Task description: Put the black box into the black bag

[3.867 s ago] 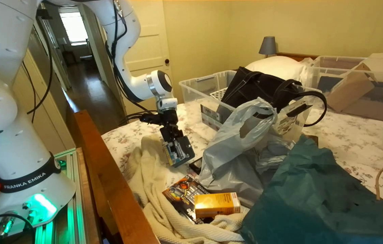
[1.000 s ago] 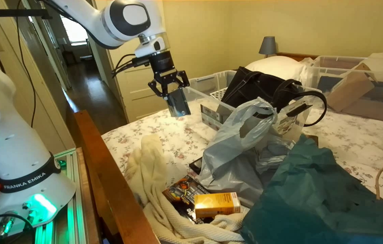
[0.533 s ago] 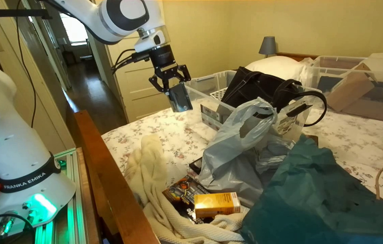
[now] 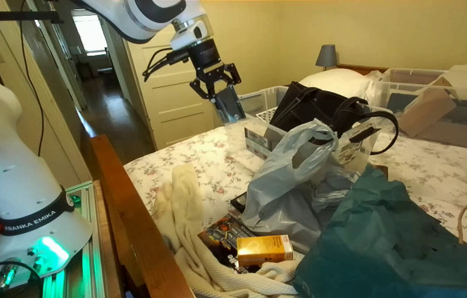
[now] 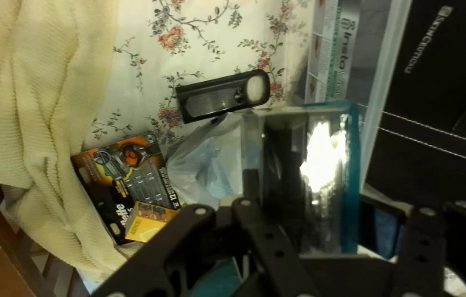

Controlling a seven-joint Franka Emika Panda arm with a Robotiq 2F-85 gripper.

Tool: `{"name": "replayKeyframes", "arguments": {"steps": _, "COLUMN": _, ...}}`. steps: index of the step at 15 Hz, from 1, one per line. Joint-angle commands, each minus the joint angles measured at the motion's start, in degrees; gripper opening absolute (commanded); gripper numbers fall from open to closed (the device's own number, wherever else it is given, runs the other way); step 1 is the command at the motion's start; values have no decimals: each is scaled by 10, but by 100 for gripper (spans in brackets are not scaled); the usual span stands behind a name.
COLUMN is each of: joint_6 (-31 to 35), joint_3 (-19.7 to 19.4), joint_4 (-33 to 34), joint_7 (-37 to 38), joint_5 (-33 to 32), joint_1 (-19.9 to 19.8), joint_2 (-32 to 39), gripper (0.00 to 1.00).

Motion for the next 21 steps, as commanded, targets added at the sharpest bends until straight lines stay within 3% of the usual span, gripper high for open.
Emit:
{"name": "replayKeyframes", "arguments": {"steps": 1, "joint_6": 7, "joint_3": -1, "joint_4": 61, "joint_7": -57, "joint_5": 46, "joint_1": -8, "joint_2": 26, "gripper": 14}}
{"name": "replayKeyframes", "arguments": {"steps": 8, "joint_6": -9, "joint_3": -9, "joint_4": 206, "joint_7": -172, "joint_5": 180, "joint_1": 2, "joint_2": 134, "gripper": 14}}
{"name": "replayKeyframes", "arguments": {"steps": 16, "joint_6": -48, "joint_3": -10, "joint_4": 390, "joint_7": -208, "joint_5": 244, "joint_1": 12, "joint_2": 283, "gripper": 14}}
{"name": "replayKeyframes", "arguments": {"steps": 17, "joint_6": -20, "joint_3": -19, "joint_4": 326, "joint_7": -190, "joint_5": 219, "joint_1": 16, "joint_2": 240, "gripper": 39}}
{"name": "replayKeyframes", "arguments": {"steps": 21, "joint_6": -32, "joint_3": -21, "joint_4": 372, "joint_7": -196, "joint_5": 228, "joint_1": 20, "joint_2": 277, "gripper": 39}}
